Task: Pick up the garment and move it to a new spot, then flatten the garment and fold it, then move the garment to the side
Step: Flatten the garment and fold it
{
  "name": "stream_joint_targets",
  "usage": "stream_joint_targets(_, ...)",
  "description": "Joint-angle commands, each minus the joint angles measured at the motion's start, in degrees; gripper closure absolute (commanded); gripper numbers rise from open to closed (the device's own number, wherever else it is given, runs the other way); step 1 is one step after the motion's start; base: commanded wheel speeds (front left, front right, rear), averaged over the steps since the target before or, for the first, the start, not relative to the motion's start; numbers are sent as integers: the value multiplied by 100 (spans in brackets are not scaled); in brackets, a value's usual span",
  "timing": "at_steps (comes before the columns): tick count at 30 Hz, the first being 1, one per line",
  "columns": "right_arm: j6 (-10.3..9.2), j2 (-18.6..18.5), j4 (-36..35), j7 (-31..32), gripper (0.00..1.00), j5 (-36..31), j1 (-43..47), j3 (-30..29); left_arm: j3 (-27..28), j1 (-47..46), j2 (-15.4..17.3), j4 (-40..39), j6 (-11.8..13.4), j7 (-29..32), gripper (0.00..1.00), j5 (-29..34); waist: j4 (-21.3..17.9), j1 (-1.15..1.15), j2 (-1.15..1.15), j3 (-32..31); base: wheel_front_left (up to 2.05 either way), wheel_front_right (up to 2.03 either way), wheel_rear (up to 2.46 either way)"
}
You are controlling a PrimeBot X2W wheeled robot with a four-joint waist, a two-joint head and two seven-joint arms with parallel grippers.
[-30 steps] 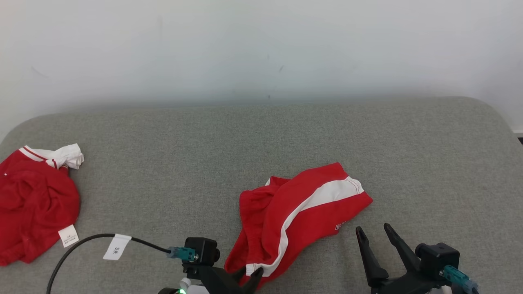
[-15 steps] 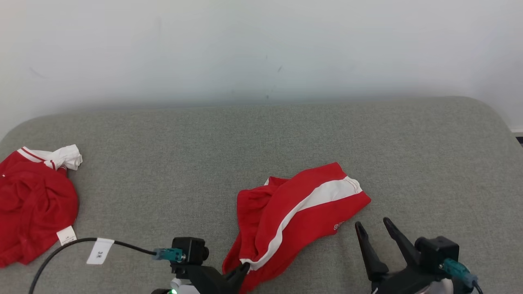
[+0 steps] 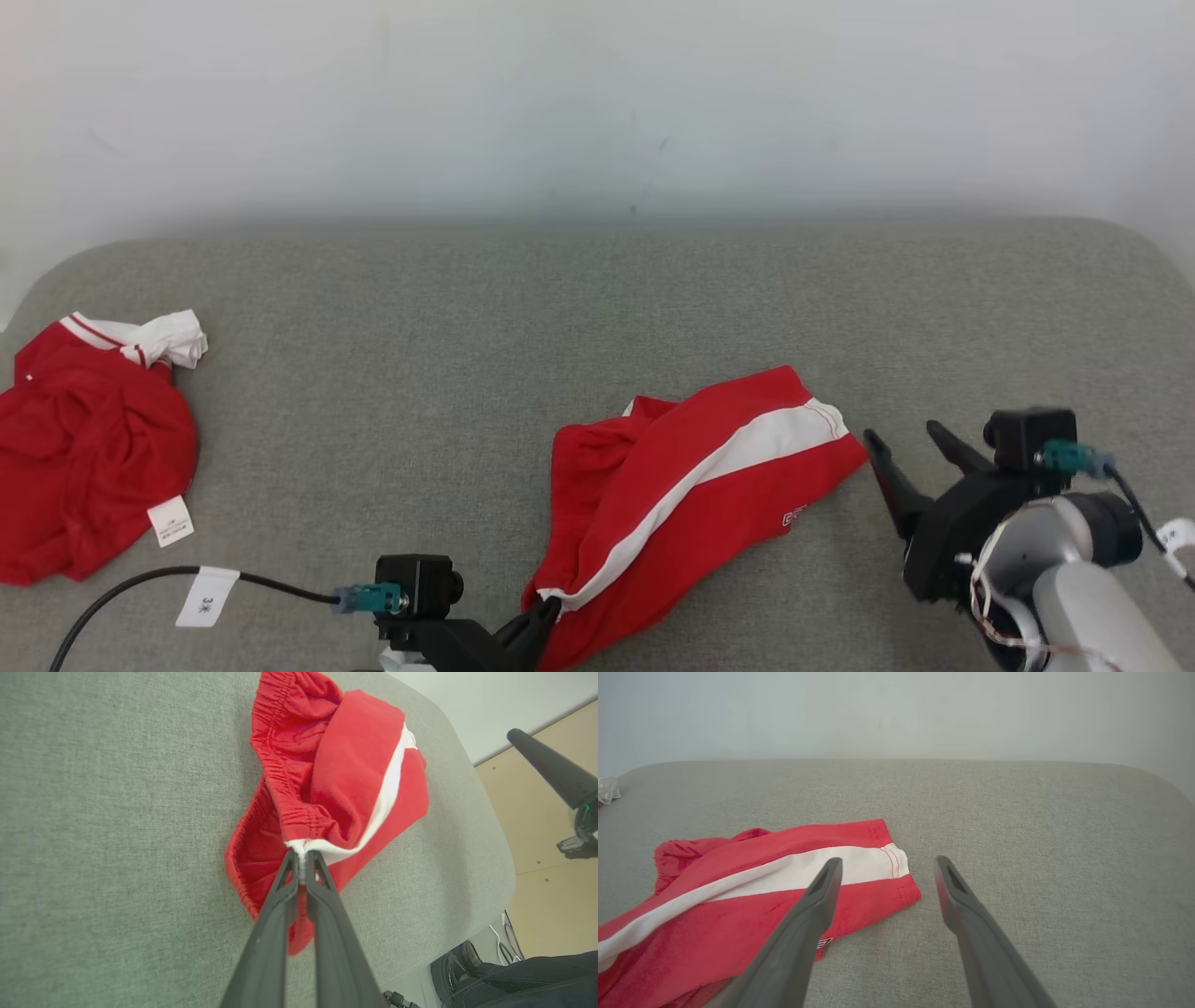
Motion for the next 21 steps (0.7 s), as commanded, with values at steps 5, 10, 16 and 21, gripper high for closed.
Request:
stream_joint_targets(5, 20, -68, 838, 460, 0, -111, -679, -227, -11, -41, -39, -36, -46, -85, 100, 97, 183, -1, -1, 196, 0, 0, 0)
stream_joint_targets(10, 20, -138, 1603, 912, 0, -130, -1325, -147, -62, -186, -68, -80, -114, -171, 100, 171, 379, -1, -1, 457, 0, 0, 0)
stream_joint_targets(16, 20, -305, 2196, 1412, 7, -81, -1929, 136, -154, -481, -183, -77, -201, -229, 100, 344, 637, -1, -1, 835, 0, 0, 0)
stream_joint_targets(21, 19, -405, 2476, 1535, 56, 66, -2196, 279, -211, -691, -272, -75, -245, -293, 100, 459, 769, -1, -1, 1040, 0, 0, 0)
